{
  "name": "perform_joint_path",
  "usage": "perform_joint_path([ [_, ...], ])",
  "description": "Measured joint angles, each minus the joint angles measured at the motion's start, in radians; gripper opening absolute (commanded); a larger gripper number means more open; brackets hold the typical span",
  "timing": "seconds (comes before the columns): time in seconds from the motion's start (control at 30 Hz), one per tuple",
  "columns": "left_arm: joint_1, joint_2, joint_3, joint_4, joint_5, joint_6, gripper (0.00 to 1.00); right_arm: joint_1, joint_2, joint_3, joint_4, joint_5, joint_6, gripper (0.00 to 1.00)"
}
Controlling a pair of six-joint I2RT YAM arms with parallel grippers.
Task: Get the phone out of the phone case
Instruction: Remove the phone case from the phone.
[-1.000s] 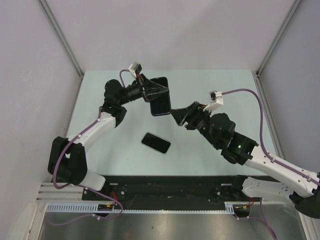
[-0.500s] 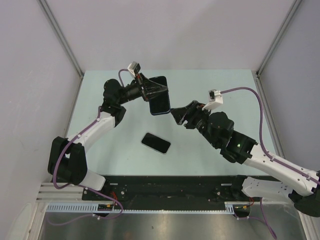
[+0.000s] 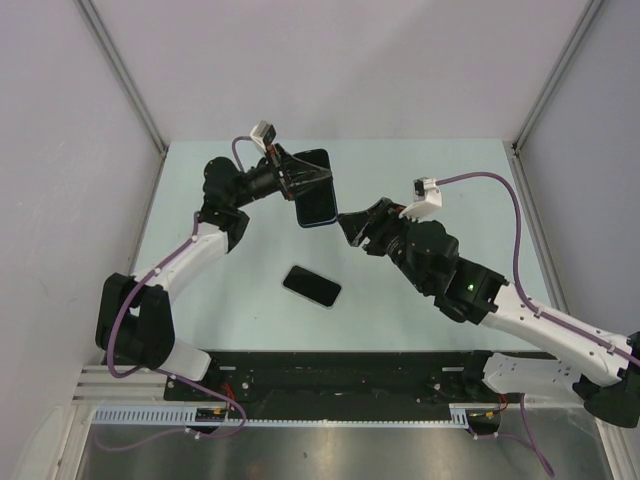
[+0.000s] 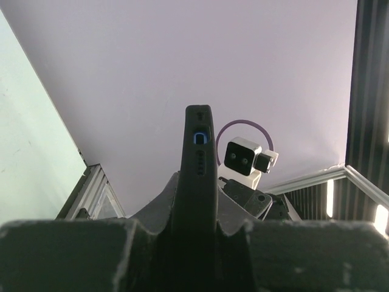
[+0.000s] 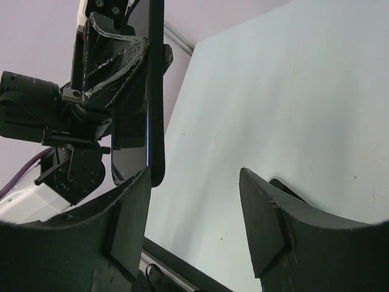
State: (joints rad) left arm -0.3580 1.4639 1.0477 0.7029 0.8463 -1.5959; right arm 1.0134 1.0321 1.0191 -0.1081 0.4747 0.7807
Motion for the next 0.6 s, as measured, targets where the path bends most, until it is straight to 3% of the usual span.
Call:
perform_joint_path([
  [0.6,0.035,0.000,0.039,0.027,0.002,0.002,0.00,0.020,0.079,0.047,0.024,0.089,0.039,0.61],
])
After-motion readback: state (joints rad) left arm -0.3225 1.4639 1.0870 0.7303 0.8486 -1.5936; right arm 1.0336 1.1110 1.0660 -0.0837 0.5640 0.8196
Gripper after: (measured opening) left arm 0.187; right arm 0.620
